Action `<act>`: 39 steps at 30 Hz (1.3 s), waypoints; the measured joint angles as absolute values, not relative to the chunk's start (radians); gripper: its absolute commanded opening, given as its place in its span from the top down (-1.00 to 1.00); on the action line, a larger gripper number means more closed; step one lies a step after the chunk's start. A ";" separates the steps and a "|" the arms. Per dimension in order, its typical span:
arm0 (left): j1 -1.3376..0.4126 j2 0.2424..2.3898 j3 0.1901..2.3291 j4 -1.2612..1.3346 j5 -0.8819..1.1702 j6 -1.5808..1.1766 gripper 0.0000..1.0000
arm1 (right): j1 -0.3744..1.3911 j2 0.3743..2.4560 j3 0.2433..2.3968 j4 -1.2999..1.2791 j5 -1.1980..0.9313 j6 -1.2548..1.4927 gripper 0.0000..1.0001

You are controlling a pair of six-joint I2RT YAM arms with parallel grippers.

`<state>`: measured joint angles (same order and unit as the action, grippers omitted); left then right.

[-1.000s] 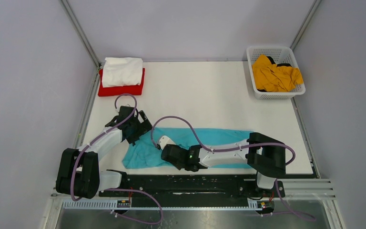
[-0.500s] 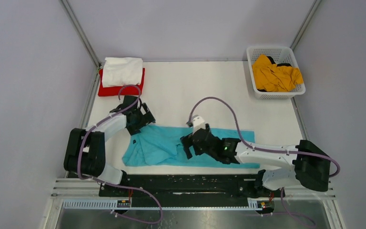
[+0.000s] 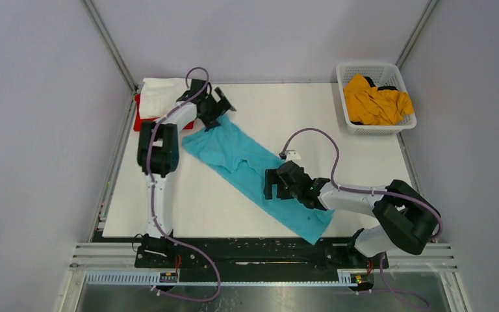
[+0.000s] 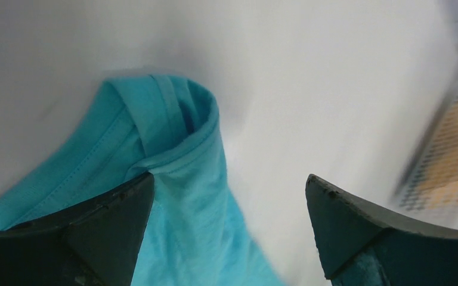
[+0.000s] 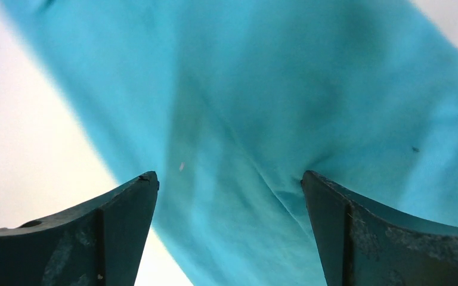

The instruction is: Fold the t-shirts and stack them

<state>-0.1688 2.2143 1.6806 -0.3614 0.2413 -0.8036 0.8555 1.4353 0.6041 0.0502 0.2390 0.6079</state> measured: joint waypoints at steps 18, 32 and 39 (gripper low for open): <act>-0.292 2.761 2.410 -0.107 0.498 -1.109 -0.98 | 1.126 1.412 0.697 0.128 -0.173 0.558 -0.99; -0.279 1.729 1.676 -0.270 0.315 -0.771 -0.98 | 0.900 1.353 0.807 -0.085 0.015 0.493 -0.99; -0.282 1.237 1.055 -0.220 0.219 -0.715 -0.98 | 0.827 1.659 1.164 -0.137 -0.019 0.430 -0.99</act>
<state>-0.2825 1.2369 1.0554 -0.2199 0.2192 -0.7155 0.8272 1.6588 1.1641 -0.1371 -0.0193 0.4301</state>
